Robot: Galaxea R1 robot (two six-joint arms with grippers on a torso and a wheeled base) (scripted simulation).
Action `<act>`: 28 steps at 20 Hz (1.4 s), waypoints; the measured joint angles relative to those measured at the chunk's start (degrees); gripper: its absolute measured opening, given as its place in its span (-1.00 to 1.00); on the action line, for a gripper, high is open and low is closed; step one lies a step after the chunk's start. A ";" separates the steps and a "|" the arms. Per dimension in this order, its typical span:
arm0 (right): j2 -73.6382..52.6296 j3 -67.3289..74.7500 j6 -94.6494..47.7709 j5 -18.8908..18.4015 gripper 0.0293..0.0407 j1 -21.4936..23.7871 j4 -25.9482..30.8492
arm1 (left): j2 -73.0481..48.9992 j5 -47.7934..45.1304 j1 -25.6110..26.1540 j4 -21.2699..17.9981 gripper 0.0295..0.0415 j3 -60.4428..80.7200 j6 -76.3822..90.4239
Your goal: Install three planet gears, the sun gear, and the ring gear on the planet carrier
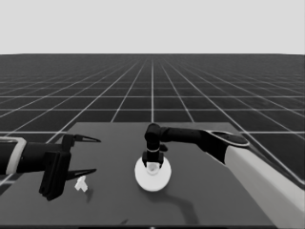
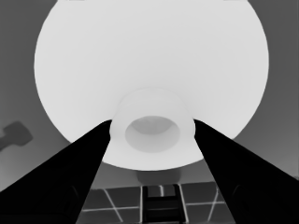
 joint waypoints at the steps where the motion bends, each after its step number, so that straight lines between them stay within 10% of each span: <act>1: 0.00 0.00 0.50 0.00 -0.04 0.00 0.00 | 0.00 0.00 0.00 0.00 0.49 0.00 0.00; 28: -0.03 -0.02 14.00 -0.01 -0.04 -0.01 -0.02 | 0.00 0.00 0.00 0.00 0.49 0.00 0.00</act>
